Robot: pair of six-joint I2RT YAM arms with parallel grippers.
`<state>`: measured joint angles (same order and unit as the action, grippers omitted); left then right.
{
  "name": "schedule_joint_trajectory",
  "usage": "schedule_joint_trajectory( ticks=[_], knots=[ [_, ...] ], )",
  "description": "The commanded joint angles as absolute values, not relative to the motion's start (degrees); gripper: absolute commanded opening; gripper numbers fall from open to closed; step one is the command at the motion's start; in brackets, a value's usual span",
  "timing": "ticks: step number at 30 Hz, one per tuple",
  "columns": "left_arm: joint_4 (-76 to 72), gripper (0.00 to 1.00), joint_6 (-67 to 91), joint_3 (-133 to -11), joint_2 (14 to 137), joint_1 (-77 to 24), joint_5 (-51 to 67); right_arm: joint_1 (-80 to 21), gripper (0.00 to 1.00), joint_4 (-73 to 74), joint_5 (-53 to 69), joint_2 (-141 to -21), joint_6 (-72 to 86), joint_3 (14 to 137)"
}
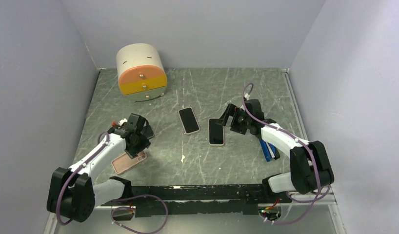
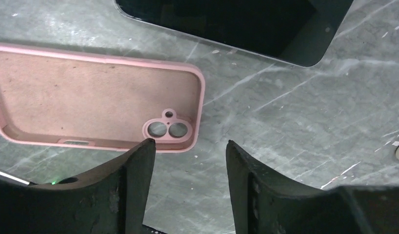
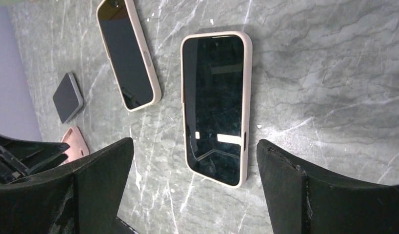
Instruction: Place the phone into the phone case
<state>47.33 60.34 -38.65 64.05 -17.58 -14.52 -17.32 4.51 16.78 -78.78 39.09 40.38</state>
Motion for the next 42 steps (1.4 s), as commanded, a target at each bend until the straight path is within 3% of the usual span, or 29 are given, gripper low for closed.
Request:
schedule_joint_trajectory(
  ticks=[1,6,13,19,28,42],
  knots=[
    [41.20,0.54,58.28,-38.12,66.71,-17.27,-11.81,-17.31,0.99,1.86,18.68,-76.06,39.75,40.42],
    [37.71,0.41,58.07,-37.72,70.27,-17.27,-9.51,-17.35,0.99,1.56,19.40,-73.33,39.98,39.87],
    [39.67,0.42,59.11,-37.97,73.01,-17.29,-11.94,-17.37,0.99,1.19,19.57,-71.29,39.74,39.16],
    [40.48,0.36,59.84,-37.98,73.71,-17.28,-12.47,-17.35,0.99,0.35,21.01,-72.45,39.51,39.62],
    [38.37,0.03,61.33,-37.30,74.94,-17.25,-5.72,-18.12,0.99,-3.44,24.12,-70.97,39.03,38.14],
    [32.24,0.02,79.43,-35.40,67.02,-17.31,9.99,-21.18,0.99,-4.49,22.17,-62.27,37.83,34.06]
  ],
)
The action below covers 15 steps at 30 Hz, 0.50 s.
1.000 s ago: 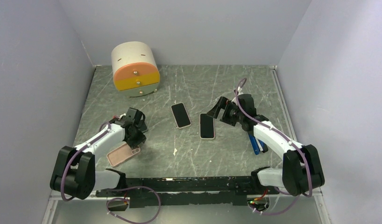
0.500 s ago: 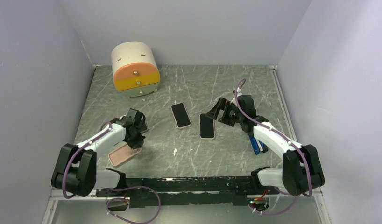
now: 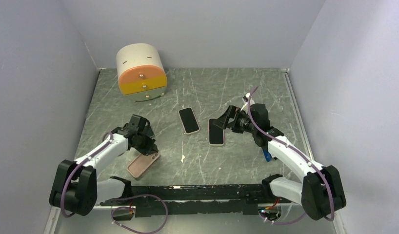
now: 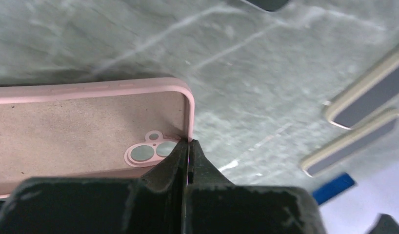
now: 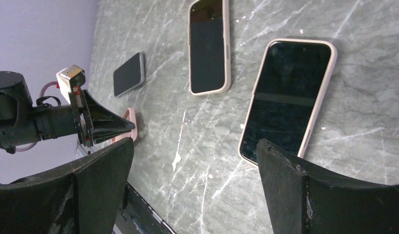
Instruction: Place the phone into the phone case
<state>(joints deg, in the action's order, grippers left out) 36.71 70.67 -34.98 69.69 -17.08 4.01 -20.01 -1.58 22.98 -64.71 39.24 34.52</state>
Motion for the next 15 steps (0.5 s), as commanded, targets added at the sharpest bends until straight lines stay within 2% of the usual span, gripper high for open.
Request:
schedule_joint_trajectory(
  ticks=[1,7,11,15],
  knots=[
    [31.57,0.03,80.54,-35.46,66.90,-17.31,10.08,-21.49,0.99,-4.48,22.23,-61.88,37.73,33.89],
    [18.96,0.03,92.95,-31.24,67.90,-17.31,12.24,-22.26,0.99,-6.12,21.93,-59.25,37.97,31.30],
    [11.48,0.02,99.72,-30.81,73.60,-17.89,14.48,-22.47,0.99,-6.35,22.22,-58.48,38.13,30.64],
    [9.25,0.03,103.79,-32.87,76.94,-20.35,10.13,-22.89,0.99,-6.36,21.94,-57.95,38.13,30.12]
  ],
)
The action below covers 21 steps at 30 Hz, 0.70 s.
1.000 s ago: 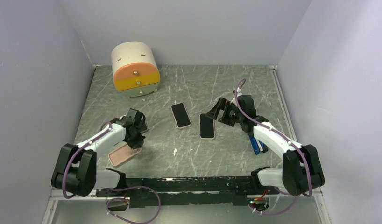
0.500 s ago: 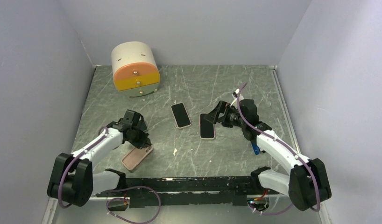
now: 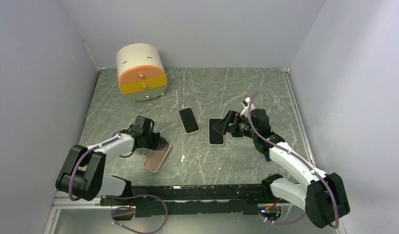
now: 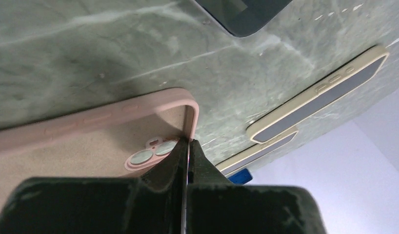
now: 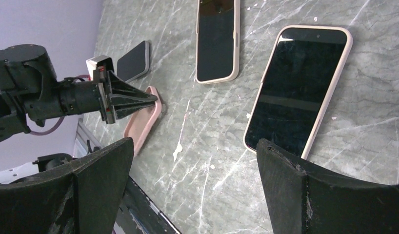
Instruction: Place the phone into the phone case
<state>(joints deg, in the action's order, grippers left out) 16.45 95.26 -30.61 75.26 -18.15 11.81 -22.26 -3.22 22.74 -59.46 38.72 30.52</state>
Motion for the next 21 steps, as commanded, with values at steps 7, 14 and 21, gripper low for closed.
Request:
schedule_joint_trajectory(
  ticks=[7,14,21],
  knots=[
    [3.11,0.03,109.76,-33.90,80.26,-23.25,5.05,-23.18,0.99,-7.69,22.68,-59.01,39.01,29.66],
    [15.31,0.35,104.72,-39.51,79.90,-23.39,0.44,-23.46,0.99,-5.81,22.31,-59.64,37.72,31.97],
    [30.65,0.59,88.27,-50.18,74.18,-23.18,-13.75,-23.69,0.99,-5.45,21.86,-60.54,37.81,33.06]
  ],
)
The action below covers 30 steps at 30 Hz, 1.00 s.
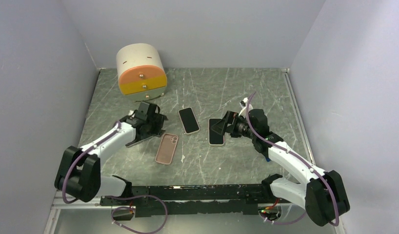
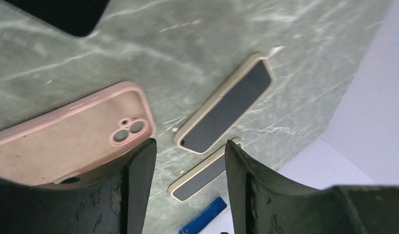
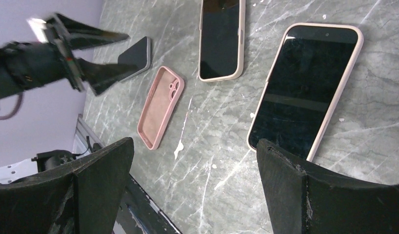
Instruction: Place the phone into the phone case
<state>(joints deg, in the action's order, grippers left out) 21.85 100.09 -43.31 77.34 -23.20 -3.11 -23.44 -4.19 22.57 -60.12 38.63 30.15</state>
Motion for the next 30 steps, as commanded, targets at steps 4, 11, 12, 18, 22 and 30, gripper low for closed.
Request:
schedule_joint_trajectory(
  ticks=[4,11,12,18,22,30],
  knots=[
    [31.29,0.64,72.40,-53.35,73.93,-22.17,-15.05,-23.84,0.99,-5.27,21.36,-59.84,38.12,32.74],
    [29.73,0.70,40.55,-57.50,73.22,-21.88,-8.32,-23.89,0.99,-2.61,20.25,-58.27,36.80,34.35],
    [30.82,0.69,36.13,-58.80,73.54,-21.88,-6.97,-23.83,0.99,-2.53,20.21,-58.01,36.68,34.52],
    [42.83,0.73,14.72,-69.70,79.38,-21.72,-3.17,-23.85,0.99,-0.93,19.96,-56.87,35.42,35.25],
    [46.11,0.73,2.01,-70.67,81.05,-21.58,-0.85,-23.84,0.99,4.60,19.65,-55.46,32.90,37.79],
    [44.06,0.94,-10.58,-65.95,78.39,-20.04,-1.67,-23.84,0.99,9.67,16.63,-46.67,32.29,37.89]
  ],
)
